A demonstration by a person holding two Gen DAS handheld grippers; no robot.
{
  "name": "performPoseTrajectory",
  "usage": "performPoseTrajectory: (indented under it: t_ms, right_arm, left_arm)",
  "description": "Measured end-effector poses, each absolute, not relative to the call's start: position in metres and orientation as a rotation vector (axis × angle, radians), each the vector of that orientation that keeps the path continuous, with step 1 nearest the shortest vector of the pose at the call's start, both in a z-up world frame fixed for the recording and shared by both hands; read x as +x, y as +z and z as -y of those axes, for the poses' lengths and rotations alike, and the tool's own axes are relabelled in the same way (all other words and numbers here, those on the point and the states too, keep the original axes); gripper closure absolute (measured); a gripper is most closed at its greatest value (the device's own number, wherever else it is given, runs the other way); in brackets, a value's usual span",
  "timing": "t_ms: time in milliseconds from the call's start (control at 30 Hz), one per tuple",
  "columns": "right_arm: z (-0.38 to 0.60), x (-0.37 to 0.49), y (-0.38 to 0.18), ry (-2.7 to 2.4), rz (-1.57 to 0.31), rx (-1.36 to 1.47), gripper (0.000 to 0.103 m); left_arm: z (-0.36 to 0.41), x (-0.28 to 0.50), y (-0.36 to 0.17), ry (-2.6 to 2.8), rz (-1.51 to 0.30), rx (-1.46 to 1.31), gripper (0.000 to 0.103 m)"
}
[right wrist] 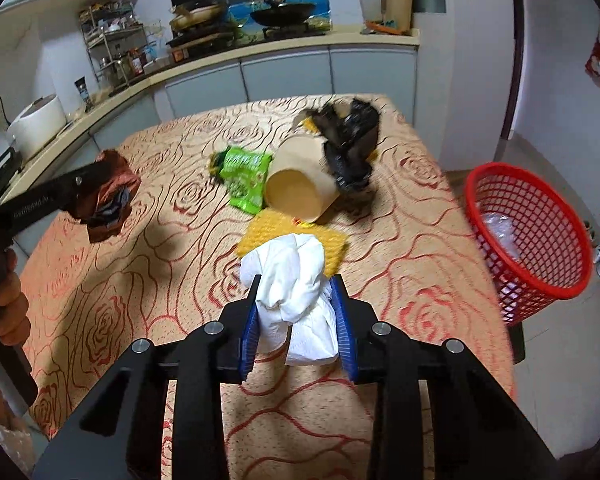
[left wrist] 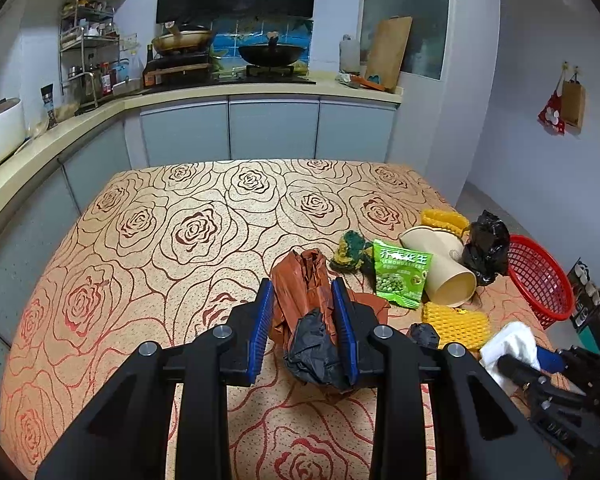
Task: Collect trash
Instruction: 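Carry the brown cloth and white tissue over the red basket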
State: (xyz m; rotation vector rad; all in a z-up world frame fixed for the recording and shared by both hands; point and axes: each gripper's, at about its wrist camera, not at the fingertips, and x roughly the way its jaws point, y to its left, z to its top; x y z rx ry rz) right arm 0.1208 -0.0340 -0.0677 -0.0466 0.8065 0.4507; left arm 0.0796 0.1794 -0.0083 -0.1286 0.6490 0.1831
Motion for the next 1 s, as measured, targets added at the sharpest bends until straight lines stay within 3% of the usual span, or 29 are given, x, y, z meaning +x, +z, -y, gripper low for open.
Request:
performPoseTrajectory:
  t_ms: [1000]
  right_arm:
    - [0.156, 0.143, -0.011, 0.189, -0.621, 0.066, 0.071]
  left_arm:
    - [-0.070, 0.120, 0.031, -0.058, -0.562, -0.022, 0.074]
